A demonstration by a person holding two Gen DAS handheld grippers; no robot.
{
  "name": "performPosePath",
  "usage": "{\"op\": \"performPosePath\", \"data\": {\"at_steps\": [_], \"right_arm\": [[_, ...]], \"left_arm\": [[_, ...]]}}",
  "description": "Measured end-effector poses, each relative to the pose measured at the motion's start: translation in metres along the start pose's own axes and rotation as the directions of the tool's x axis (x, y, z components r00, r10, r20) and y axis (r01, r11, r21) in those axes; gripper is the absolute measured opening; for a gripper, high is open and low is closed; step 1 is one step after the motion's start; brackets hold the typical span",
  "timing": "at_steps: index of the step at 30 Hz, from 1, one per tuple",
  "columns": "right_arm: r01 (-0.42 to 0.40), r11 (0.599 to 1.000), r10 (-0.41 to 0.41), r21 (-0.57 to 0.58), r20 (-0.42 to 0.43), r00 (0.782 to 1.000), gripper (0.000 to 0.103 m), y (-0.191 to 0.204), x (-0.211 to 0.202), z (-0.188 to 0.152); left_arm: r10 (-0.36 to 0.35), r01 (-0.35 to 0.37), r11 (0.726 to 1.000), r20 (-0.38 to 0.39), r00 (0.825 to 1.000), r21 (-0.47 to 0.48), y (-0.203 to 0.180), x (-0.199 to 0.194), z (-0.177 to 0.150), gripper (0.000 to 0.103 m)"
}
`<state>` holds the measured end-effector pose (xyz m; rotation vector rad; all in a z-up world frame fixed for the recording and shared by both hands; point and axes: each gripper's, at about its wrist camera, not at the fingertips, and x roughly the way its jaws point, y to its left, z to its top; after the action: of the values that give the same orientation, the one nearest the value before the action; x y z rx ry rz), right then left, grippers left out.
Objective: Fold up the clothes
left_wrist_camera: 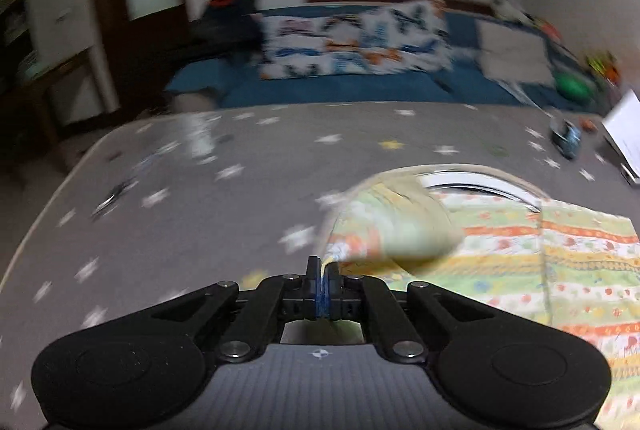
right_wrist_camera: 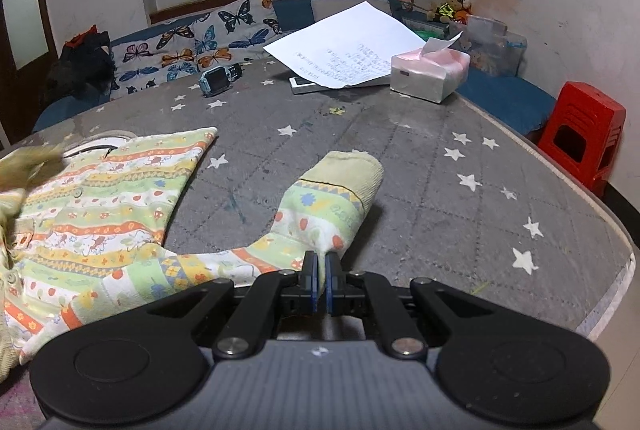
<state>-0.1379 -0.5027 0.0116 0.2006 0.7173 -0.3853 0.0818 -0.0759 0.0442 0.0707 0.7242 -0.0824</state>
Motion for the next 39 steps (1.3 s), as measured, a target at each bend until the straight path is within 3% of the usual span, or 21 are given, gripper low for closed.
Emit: {"op": "performPosePath", "data": {"at_steps": [3,9,14,18,23,26,30,32,39], "right_arm": [[0.006,1.000,-0.006,-0.017,-0.002,1.000,0.004,0.003,0.003,0.002],[0.011,0.999,-0.012,-0.031,-0.015,1.000,0.004,0.009,0.008,0.004],[0.033,0.998,-0.033,-0.061,0.003,0.999,0.009,0.015,-0.006,0.007],[0.005,0.996,-0.002,-0.089,0.038,0.999,0.021,0.025,-0.022,0.014],[-0.071,0.990,0.079,-0.123,0.059,0.995,0.023,0.046,-0.034,0.024],[-0.143,0.979,0.148,-0.145,0.024,0.989,0.023,0.068,-0.019,0.031],[-0.200,0.965,0.199,-0.169,-0.023,0.980,0.023,0.095,0.010,0.039],[-0.220,0.961,0.215,-0.168,-0.047,0.976,0.022,0.106,0.027,0.043],[-0.218,0.966,0.205,-0.140,-0.099,0.974,0.021,0.122,0.086,0.059]], "left_arm": [[0.020,-0.022,0.998,-0.033,0.999,-0.061,0.038,-0.024,-0.028,0.002],[-0.018,0.003,0.994,-0.143,0.990,-0.106,0.078,-0.048,-0.077,0.007],[0.018,-0.027,0.997,-0.119,0.993,-0.076,0.090,-0.067,-0.081,0.011],[0.069,-0.072,0.997,-0.062,0.996,-0.038,0.095,-0.085,-0.072,0.018],[-0.085,0.086,0.996,-0.038,0.996,0.028,0.062,-0.086,-0.054,0.018],[-0.190,0.196,0.977,-0.071,0.979,0.080,0.027,-0.068,-0.045,0.018],[-0.277,0.292,0.949,-0.128,0.952,0.119,-0.011,-0.037,-0.039,0.018],[-0.291,0.313,0.939,-0.152,0.945,0.145,-0.026,-0.021,-0.041,0.017],[-0.258,0.296,0.930,-0.187,0.948,0.218,-0.041,0.006,-0.050,0.017]]}}
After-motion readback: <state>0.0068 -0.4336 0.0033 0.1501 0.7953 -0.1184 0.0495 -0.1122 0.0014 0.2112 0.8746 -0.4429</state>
